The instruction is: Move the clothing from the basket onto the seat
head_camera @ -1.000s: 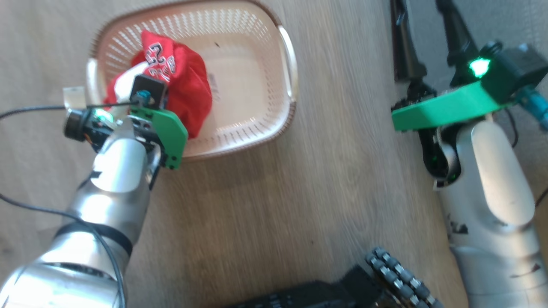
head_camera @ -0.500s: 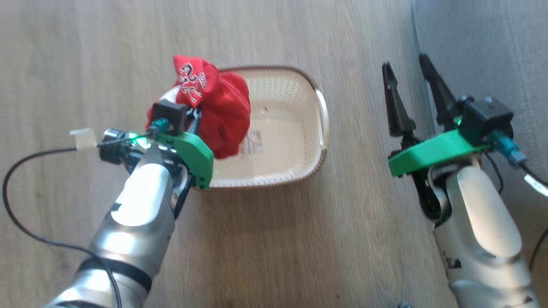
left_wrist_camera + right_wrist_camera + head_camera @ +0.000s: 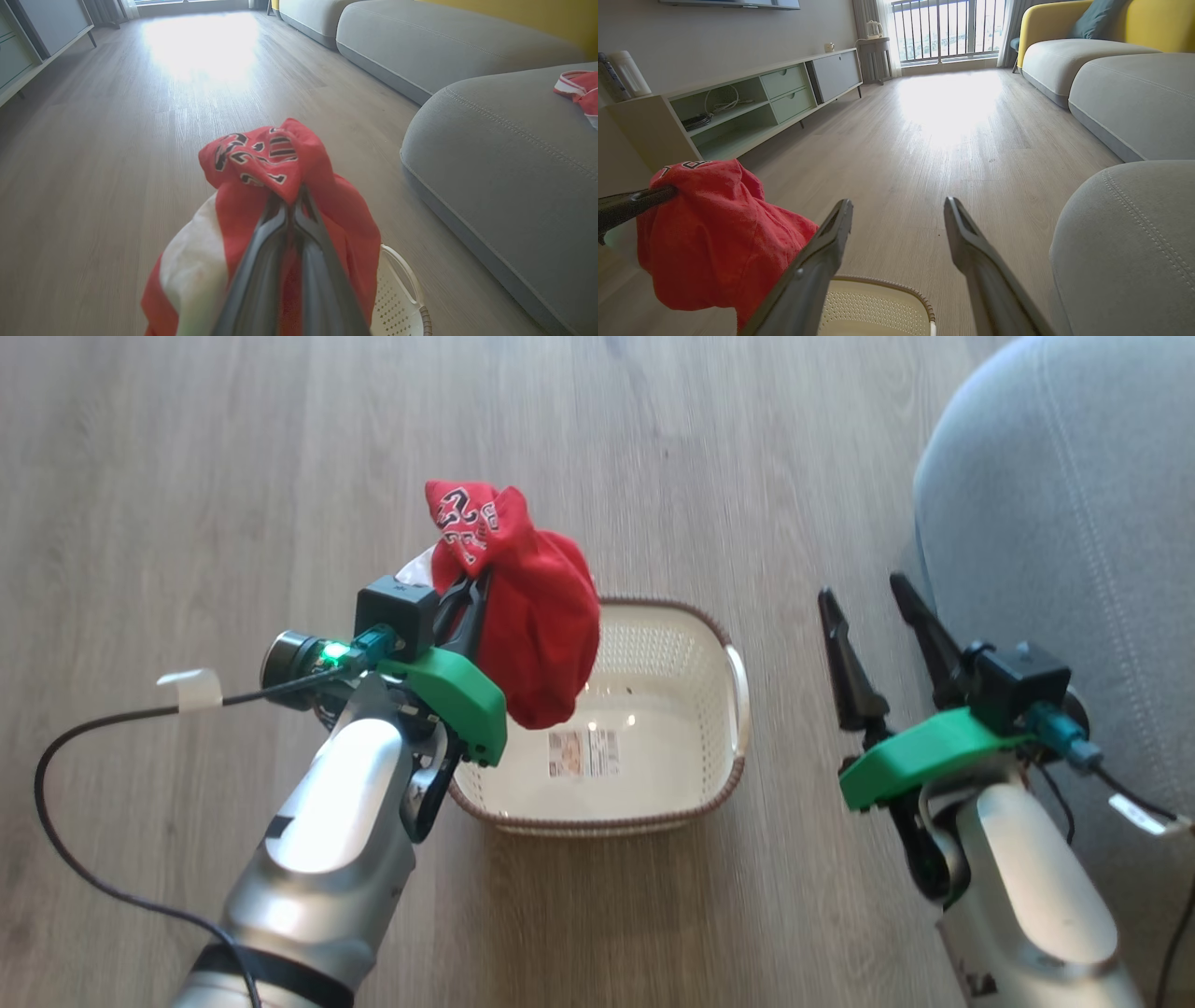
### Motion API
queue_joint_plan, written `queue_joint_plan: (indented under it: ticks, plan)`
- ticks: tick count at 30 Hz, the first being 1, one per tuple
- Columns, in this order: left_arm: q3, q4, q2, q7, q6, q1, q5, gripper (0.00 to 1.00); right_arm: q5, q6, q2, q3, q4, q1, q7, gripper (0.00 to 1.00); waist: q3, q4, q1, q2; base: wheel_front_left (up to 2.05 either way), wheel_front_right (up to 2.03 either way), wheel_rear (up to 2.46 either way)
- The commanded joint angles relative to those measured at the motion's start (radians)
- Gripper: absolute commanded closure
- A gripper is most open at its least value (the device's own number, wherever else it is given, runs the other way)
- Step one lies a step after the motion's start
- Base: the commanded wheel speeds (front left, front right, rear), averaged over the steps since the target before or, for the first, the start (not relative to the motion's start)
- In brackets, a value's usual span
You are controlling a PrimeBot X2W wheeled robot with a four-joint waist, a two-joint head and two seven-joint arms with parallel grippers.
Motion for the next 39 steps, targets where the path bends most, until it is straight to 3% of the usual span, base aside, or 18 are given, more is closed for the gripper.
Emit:
queue_joint_plan:
  ticks: [1,17,39]
  plan:
    - [0.025,-0.044,0.016,-0.013,0.011,-0.02,-0.005,1.0,-0.005,0.0,0.003,0.022,-0.025,0.0,-0.007,0.0,-0.033,0.013,0.0001,-0.0001,0.0,0.0,0.0]
    - [0.004,-0.291,0.016,-0.013,0.027,0.012,-0.011,1.0,0.004,0.0,0.008,0.04,-0.003,0.09,-0.007,0.0,-0.154,0.01,0.0001,-0.0001,0.0,0.0,0.0]
    - [-0.012,-0.452,0.03,0.0,0.045,0.007,-0.01,1.0,0.009,0.0,0.013,0.048,-0.021,0.081,-0.007,0.0,-0.131,0.004,0.0001,-0.0001,0.0,0.0,0.0]
